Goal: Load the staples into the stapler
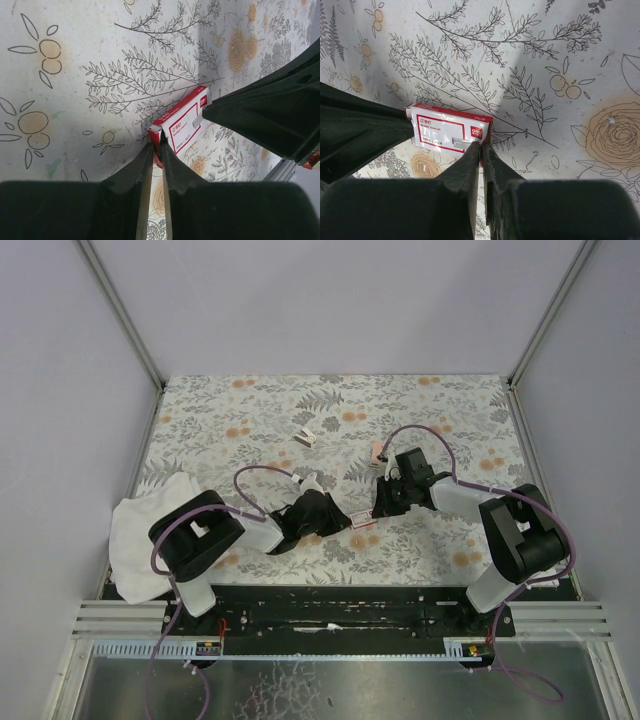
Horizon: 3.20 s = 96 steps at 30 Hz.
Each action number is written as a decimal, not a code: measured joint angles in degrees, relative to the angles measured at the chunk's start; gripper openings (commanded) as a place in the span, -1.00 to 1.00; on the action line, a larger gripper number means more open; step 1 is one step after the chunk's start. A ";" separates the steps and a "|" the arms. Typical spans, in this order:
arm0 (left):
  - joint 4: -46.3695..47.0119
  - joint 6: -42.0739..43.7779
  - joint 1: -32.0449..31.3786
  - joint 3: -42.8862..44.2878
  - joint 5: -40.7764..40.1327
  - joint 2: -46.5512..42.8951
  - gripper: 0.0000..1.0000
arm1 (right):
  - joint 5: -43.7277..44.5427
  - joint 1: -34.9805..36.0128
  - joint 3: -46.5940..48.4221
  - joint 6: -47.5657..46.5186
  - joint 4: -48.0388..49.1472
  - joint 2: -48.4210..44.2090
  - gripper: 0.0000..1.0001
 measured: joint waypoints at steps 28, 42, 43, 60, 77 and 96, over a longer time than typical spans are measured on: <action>-9.22 2.16 0.13 5.03 -4.42 0.07 -1.00 | 3.74 0.20 -0.09 0.28 0.00 -2.73 -0.96; -11.89 3.89 -0.13 5.73 -5.27 -1.73 -1.00 | 5.22 0.57 -0.09 1.25 -0.07 -2.73 -0.93; -12.02 3.98 -0.13 5.73 -5.27 -1.81 -1.00 | 5.27 0.57 -0.09 1.31 -0.07 -2.73 -0.91; -14.91 4.90 -0.02 5.62 -6.84 -2.03 -1.00 | 10.29 0.07 -0.09 1.03 -2.62 -2.69 -0.40; -14.91 5.60 -0.02 5.62 -6.82 -2.08 -1.00 | 5.97 0.07 0.04 1.75 -0.79 -3.63 -0.38; -14.91 5.66 -0.02 5.62 -6.78 -2.10 -1.00 | 4.00 0.07 3.52 1.97 0.85 1.64 -1.00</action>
